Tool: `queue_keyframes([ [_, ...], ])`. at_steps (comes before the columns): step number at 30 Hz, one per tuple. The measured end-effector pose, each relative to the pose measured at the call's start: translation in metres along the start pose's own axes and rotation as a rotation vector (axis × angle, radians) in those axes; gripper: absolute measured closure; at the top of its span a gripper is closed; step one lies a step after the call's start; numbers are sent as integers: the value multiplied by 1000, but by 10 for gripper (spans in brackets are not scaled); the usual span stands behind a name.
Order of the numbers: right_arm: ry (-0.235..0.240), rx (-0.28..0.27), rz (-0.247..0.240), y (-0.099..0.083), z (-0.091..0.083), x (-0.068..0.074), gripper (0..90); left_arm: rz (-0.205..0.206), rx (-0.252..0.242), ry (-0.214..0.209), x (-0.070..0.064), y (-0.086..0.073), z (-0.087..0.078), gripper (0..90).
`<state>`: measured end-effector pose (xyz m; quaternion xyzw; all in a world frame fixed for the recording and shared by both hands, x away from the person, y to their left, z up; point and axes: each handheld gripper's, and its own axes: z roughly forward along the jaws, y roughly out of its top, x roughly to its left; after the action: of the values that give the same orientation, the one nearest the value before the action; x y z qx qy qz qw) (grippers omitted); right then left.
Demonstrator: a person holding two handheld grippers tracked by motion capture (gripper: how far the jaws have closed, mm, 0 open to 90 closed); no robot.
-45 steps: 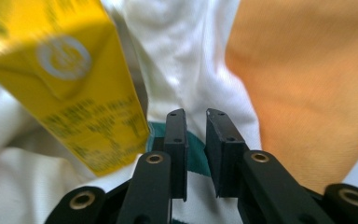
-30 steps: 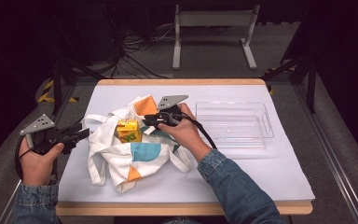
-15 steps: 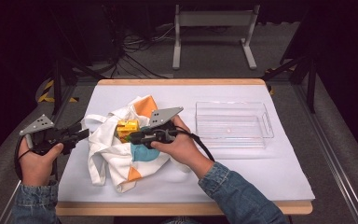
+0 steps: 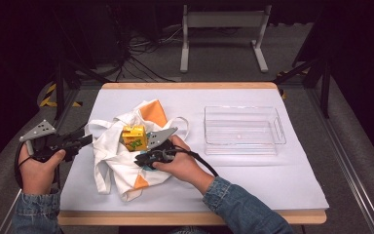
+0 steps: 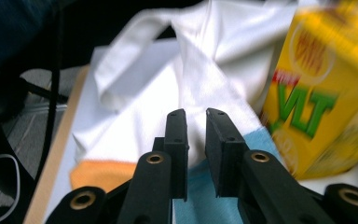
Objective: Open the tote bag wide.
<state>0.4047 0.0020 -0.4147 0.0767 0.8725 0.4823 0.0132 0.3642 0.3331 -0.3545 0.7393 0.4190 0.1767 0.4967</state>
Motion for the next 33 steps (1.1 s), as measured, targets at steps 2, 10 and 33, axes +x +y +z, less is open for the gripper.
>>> queue_keyframes([
  [2,-8,13,-7,-5,4,0,788,3,2,-2,0,0,0,545],
  [10,-23,33,23,-24,19,-5,810,2,1,-1,0,0,-1,545],
  [33,-37,-102,69,11,-20,-7,674,3,-4,9,1,1,-1,523],
])
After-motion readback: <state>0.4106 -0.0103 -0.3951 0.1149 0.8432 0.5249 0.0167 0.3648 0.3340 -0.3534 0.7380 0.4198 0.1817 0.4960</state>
